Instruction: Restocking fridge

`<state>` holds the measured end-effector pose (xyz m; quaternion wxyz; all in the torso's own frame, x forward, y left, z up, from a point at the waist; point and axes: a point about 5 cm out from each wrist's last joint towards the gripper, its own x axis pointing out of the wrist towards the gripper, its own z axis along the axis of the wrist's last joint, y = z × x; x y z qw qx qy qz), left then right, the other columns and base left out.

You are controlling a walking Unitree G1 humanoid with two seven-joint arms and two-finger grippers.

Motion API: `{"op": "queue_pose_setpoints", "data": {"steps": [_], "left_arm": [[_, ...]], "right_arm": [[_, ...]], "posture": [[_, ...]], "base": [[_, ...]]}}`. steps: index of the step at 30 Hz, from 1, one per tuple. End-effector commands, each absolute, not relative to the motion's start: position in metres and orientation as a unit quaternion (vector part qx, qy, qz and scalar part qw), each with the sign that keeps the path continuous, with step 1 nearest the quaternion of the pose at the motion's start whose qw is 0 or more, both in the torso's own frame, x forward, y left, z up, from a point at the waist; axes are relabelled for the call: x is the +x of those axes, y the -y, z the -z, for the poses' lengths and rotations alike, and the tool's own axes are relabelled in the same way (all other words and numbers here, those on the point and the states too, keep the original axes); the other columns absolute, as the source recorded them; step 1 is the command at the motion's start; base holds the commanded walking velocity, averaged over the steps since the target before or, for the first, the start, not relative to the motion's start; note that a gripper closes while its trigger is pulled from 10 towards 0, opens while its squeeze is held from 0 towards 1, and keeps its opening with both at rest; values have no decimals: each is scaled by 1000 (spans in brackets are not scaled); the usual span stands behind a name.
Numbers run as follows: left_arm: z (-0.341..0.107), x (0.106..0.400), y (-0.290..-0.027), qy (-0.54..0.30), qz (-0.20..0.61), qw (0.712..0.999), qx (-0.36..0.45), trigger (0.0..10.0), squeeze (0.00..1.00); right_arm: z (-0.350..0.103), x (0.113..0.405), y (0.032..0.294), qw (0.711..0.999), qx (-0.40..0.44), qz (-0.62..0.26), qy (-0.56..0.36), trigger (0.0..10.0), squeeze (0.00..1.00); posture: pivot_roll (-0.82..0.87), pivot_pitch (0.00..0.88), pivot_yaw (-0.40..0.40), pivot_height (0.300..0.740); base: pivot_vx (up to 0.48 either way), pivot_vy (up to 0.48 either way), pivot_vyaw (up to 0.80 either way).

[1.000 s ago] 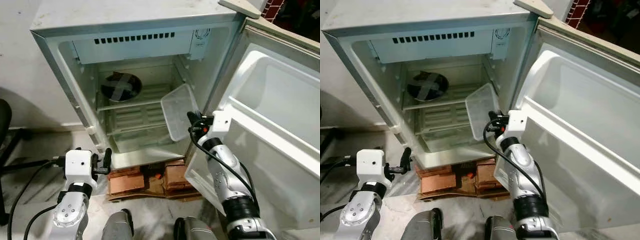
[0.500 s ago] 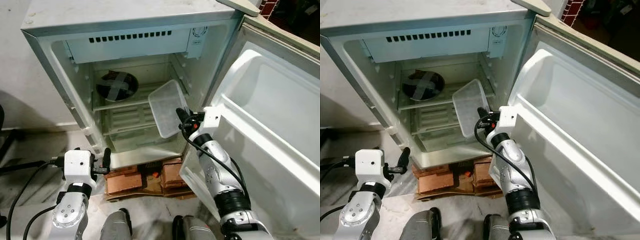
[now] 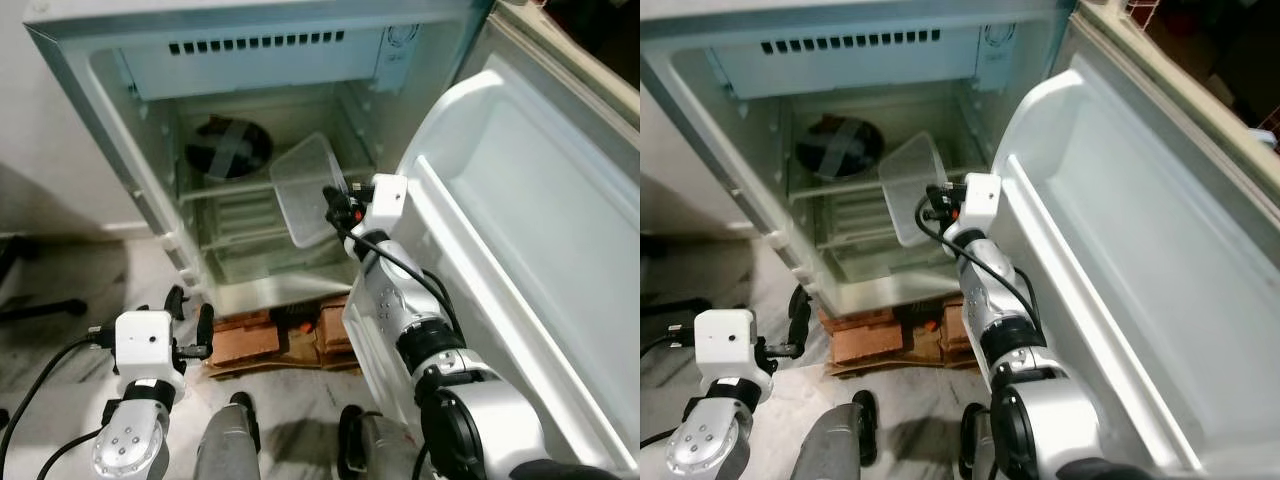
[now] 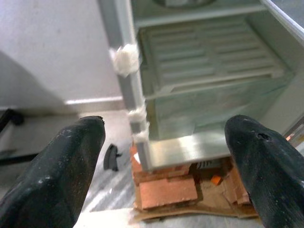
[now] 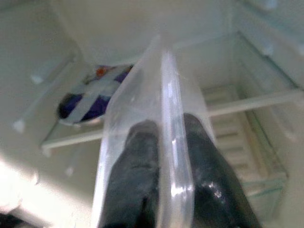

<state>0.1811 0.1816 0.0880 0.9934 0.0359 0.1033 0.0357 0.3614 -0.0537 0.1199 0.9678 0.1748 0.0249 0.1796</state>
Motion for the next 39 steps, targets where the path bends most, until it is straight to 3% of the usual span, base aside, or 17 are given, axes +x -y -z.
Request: {"op": "queue_pose_setpoints", "data": {"steps": [1,14,24,32,33,34,39], "left_arm": [[-88,178,-182,-109,-40,992,40,10000,0],[-92,168,-181,-118,-47,991,41,10000,0],[-96,152,-173,-132,-51,989,30,10000,0],[-102,143,-168,-140,-60,988,14,10000,0],[-103,142,-167,-141,-61,988,13,10000,0],[-104,141,-167,-141,-62,988,12,10000,0],[-106,138,-165,-147,-67,987,9,10000,0]], "right_arm": [[-128,365,43,965,193,-179,-22,10000,0],[-143,376,36,969,204,-141,-16,10000,0],[-172,391,32,974,182,-132,-17,10000,0],[-192,403,40,966,232,-105,-31,10000,0],[-193,403,40,966,236,-100,-34,10000,698],[-194,403,40,964,246,-95,-39,10000,1000],[-204,404,31,956,276,-89,-45,10000,1000]], "posture": [[254,251,-64,740],[285,279,-77,740],[302,357,-119,740],[302,405,-160,740],[303,408,-161,740],[305,409,-162,740],[314,422,-171,740]], "base": [[0,0,0],[0,0,0],[0,0,0],[0,0,0],[0,0,0],[0,0,0],[0,0,0]]}}
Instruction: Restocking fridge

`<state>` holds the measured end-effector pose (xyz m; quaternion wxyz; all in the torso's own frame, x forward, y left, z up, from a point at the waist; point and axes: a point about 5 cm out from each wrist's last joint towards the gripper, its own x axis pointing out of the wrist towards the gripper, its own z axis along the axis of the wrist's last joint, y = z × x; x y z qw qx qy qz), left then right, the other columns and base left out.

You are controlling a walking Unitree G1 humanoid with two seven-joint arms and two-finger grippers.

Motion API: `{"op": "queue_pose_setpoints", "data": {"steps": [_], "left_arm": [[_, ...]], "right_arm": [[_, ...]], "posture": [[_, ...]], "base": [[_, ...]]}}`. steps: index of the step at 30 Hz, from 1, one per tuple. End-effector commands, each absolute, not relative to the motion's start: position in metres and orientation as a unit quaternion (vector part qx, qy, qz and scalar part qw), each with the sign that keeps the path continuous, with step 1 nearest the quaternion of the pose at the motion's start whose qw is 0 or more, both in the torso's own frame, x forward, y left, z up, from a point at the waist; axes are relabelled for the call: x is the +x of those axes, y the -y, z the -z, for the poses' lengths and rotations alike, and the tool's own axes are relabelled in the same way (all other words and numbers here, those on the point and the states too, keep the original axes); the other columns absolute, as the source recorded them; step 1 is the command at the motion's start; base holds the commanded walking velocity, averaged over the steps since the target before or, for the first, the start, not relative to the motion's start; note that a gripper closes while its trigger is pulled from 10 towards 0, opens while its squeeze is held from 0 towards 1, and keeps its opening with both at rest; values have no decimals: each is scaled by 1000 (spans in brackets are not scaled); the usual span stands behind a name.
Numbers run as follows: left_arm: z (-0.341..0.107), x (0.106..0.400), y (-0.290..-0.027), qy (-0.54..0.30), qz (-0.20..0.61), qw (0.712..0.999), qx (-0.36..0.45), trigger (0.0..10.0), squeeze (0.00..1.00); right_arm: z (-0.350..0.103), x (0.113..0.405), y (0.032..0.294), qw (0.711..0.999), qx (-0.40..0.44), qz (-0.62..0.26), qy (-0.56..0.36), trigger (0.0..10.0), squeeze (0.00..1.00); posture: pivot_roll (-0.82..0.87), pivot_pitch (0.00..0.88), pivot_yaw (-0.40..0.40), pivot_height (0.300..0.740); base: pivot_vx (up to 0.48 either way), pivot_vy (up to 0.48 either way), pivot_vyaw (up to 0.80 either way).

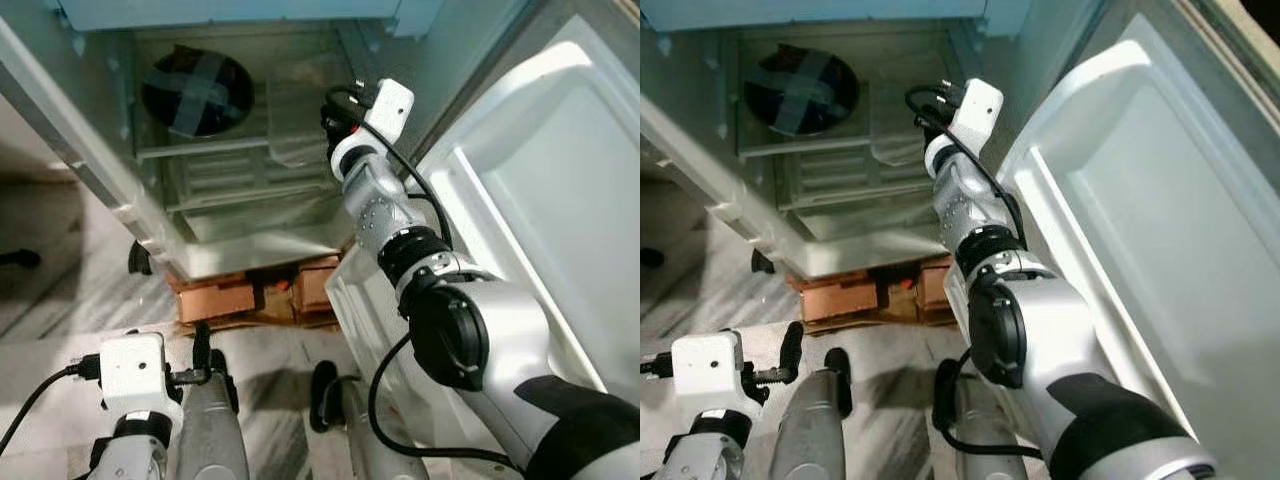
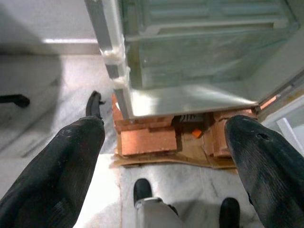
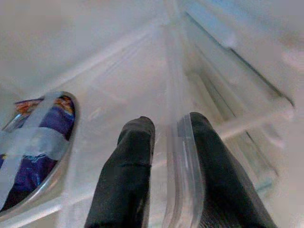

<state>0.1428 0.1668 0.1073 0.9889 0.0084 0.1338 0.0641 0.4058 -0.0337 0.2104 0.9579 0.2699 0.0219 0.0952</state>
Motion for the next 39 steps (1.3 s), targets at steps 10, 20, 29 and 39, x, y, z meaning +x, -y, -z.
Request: {"op": "queue_pose_setpoints", "data": {"steps": [10,20,29,39], "left_arm": [[-112,136,-161,-155,-80,985,2,10000,0],[-115,137,-157,-161,-88,983,-7,10000,0],[-114,139,-156,-158,-90,983,-10,10000,0],[-112,154,-157,-146,-82,986,-9,10000,0]], "right_arm": [[-225,405,16,932,345,-102,-46,10000,1000],[-233,406,11,885,442,-135,-48,10000,1000],[-243,410,23,860,484,-159,-18,10000,973],[-234,415,54,960,245,-134,17,10000,643]], "posture": [[320,433,-197,740],[325,433,-217,740],[318,431,-221,740],[290,391,-208,740]], "base": [[0,0,0],[0,0,0],[0,0,0],[0,0,0]]}}
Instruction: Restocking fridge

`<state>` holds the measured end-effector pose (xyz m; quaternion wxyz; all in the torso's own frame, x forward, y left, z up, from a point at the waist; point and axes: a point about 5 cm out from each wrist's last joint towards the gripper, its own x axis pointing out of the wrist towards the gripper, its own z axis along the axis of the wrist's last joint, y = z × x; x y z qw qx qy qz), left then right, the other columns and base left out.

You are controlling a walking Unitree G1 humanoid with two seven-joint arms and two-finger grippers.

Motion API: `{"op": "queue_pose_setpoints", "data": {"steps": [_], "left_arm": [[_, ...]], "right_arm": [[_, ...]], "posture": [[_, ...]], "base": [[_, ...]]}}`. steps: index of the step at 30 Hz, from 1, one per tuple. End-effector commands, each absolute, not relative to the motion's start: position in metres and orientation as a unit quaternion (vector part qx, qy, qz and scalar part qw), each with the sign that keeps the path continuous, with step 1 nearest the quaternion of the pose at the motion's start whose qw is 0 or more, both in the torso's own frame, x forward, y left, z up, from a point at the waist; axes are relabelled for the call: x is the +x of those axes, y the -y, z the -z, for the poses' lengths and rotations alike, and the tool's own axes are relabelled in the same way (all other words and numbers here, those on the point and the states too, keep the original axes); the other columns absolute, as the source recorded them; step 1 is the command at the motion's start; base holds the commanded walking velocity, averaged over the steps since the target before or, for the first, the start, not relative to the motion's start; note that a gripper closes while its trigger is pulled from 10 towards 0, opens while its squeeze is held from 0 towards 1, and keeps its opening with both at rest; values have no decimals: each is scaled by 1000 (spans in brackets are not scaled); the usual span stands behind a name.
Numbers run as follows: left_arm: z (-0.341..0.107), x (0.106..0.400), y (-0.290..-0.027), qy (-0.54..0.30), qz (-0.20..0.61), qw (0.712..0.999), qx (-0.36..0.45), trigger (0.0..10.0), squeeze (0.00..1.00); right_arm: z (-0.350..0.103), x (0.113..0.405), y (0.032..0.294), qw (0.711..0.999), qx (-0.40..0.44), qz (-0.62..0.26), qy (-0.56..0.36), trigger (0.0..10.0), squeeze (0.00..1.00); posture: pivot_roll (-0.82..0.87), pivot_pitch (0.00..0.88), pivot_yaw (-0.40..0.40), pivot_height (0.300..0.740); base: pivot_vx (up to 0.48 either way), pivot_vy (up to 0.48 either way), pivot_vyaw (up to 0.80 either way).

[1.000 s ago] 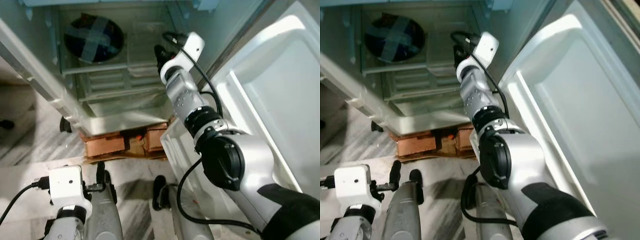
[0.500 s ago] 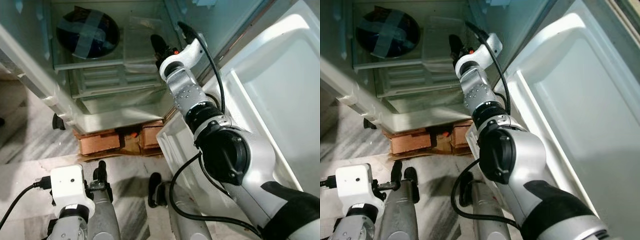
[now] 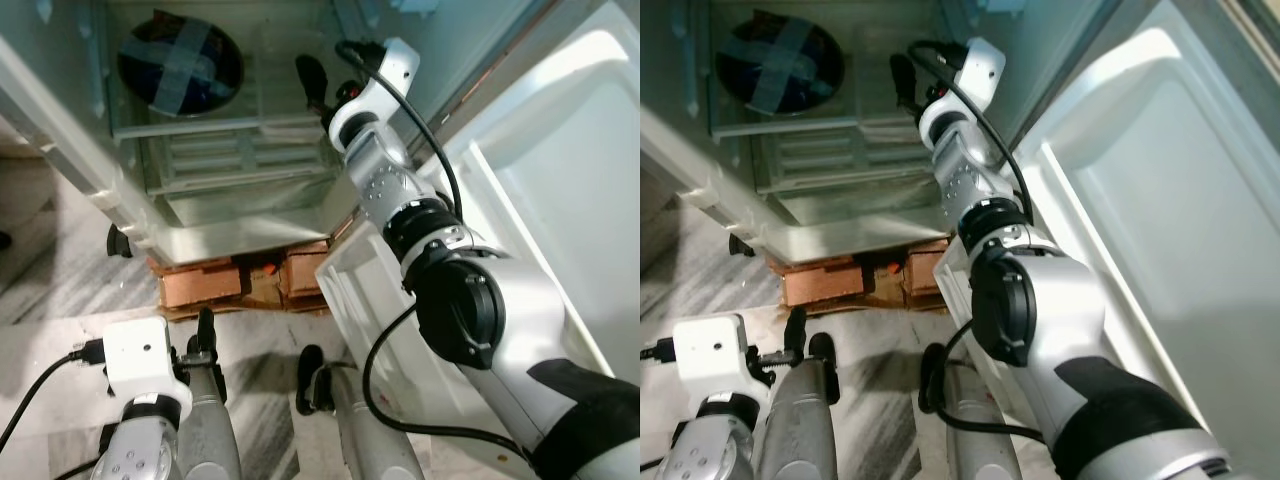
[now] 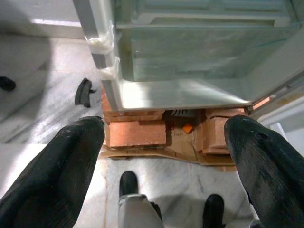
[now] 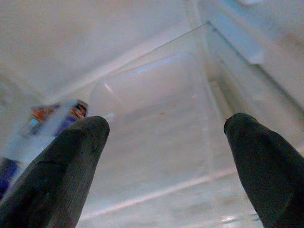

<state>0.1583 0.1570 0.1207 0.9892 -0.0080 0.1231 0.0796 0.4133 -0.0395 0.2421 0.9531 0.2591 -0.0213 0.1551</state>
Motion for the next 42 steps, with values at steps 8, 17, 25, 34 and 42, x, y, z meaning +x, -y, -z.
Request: {"op": "queue_pose_setpoints", "data": {"steps": [8,17,25,34,42], "left_arm": [[-111,167,-159,-134,-73,988,-3,10000,0],[-112,188,-162,-111,-65,992,3,10000,0],[-111,204,-161,-89,-50,995,2,10000,0],[-106,207,-163,-75,-33,996,21,10000,0],[-96,215,-162,-81,-7,996,21,10000,0]], "right_arm": [[-232,417,68,977,151,-143,38,10000,0],[-237,417,81,976,119,-171,71,10000,0],[-225,409,86,962,99,-232,106,10000,0],[-190,392,93,957,84,-250,122,10000,0],[-149,355,107,949,64,-292,102,10000,0]], "posture": [[270,352,-186,740],[257,289,-169,740],[230,227,-144,740],[212,173,-112,740],[142,116,-68,740]], "base": [[0,0,0],[0,0,0],[0,0,0],[0,0,0],[0,0,0]]}}
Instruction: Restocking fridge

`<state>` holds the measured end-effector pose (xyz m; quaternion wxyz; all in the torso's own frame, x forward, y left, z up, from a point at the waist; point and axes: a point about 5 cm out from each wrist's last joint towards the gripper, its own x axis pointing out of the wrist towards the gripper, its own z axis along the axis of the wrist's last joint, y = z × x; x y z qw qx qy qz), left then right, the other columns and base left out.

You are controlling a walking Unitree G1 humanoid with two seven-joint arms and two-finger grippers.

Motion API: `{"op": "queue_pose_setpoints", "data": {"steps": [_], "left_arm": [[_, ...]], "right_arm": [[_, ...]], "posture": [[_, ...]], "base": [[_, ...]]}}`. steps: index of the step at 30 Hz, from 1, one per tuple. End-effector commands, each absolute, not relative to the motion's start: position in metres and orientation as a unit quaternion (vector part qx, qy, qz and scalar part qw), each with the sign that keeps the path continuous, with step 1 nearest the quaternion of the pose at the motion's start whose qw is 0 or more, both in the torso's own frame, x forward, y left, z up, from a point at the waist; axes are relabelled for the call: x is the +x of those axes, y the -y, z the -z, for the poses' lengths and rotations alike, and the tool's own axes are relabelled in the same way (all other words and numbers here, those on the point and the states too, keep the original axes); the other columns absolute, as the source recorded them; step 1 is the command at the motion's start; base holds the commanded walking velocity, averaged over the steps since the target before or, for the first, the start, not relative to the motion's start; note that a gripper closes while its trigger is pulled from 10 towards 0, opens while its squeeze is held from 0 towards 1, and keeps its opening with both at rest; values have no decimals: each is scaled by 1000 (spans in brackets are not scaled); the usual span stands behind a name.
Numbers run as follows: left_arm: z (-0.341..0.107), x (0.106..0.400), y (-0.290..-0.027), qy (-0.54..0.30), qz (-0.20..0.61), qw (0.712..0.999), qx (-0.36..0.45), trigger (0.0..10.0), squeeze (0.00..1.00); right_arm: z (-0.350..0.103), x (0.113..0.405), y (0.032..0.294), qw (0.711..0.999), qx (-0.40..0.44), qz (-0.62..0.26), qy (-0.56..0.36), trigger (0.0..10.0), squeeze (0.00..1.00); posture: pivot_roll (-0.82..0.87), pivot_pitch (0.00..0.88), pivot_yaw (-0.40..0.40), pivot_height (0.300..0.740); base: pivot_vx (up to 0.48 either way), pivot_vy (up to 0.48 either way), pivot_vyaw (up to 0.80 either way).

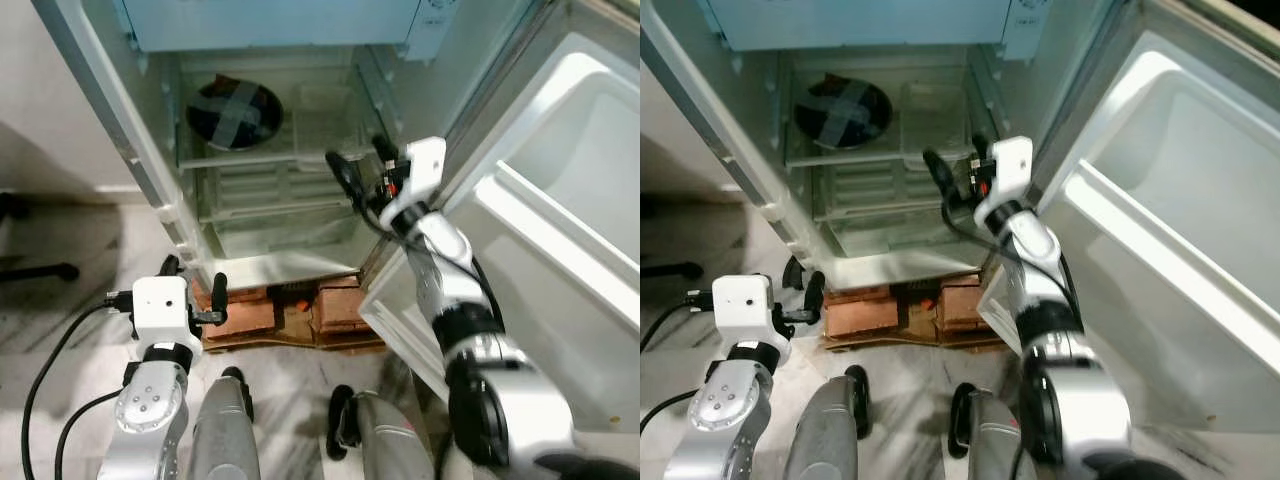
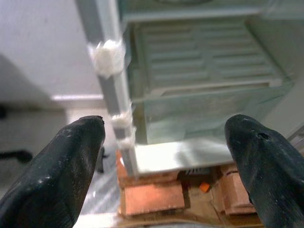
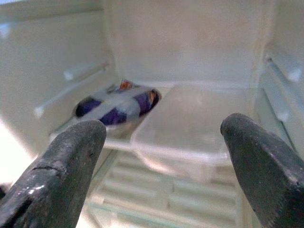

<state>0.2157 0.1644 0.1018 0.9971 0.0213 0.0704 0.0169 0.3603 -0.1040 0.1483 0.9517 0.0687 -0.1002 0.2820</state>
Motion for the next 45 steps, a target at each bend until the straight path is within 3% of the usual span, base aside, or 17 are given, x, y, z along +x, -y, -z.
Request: {"op": "queue_pose_setpoints", "data": {"steps": [1,17,22,34,45], "left_arm": [[-95,216,-162,-82,-5,996,22,10000,0],[-95,228,-160,-67,12,997,37,10000,0],[-97,229,-159,-55,15,998,41,10000,0],[-96,230,-158,-57,26,997,47,10000,0],[-92,230,-158,-63,27,997,44,10000,0]], "right_arm": [[-146,351,108,949,66,-292,97,10000,0],[-109,295,134,977,85,-191,52,10000,0],[-96,284,137,982,86,-166,21,10000,0],[-85,290,133,984,95,-147,-13,10000,0],[-75,281,120,976,80,-200,-39,10000,0]], "posture": [[140,112,-67,740],[117,70,-26,740],[115,72,-26,740],[119,71,-20,740],[111,76,-21,740]], "base": [[0,0,0],[0,409,0],[0,0,0],[0,0,-41],[123,0,0]]}}
